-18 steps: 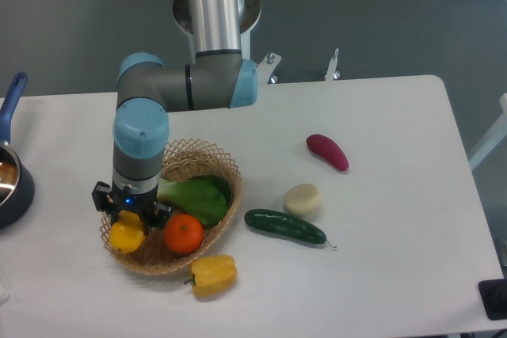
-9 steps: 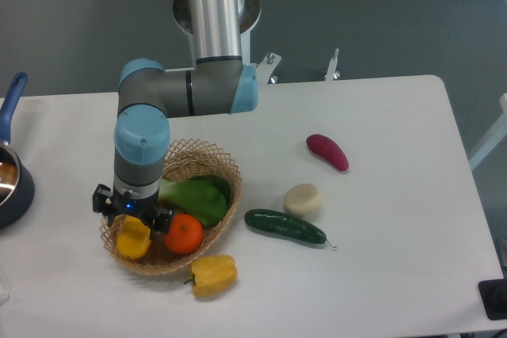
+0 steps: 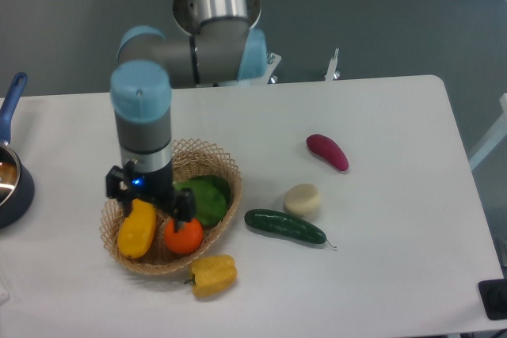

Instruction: Place the mango in the basket

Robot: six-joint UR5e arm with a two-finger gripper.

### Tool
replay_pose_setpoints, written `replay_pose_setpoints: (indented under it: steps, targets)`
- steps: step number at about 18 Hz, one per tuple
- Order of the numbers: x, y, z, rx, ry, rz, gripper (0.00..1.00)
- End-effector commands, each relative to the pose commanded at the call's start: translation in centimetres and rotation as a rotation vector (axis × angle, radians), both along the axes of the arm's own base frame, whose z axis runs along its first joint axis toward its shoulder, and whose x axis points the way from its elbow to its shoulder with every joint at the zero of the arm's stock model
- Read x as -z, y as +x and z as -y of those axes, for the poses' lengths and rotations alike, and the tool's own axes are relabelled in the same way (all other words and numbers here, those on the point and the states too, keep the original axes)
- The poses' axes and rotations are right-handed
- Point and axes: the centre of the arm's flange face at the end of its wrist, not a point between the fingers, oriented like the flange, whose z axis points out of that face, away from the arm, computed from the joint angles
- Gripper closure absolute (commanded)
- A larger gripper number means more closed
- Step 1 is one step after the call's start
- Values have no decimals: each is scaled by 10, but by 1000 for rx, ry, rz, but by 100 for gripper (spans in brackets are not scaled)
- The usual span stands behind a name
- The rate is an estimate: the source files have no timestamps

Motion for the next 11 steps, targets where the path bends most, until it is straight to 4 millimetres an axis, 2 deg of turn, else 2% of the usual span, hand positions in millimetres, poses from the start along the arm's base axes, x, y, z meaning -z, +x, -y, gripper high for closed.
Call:
replay_pose_setpoints:
  steps: [3,6,8,11]
  targets:
    - [-47,-47,35,-40,32,-83,0]
    - [-83,-84,79,35,-13,-181,0]
    - [-103,-101,110,100,-76,-203,0]
    - [-119,-126,157,189,-181,-182,0]
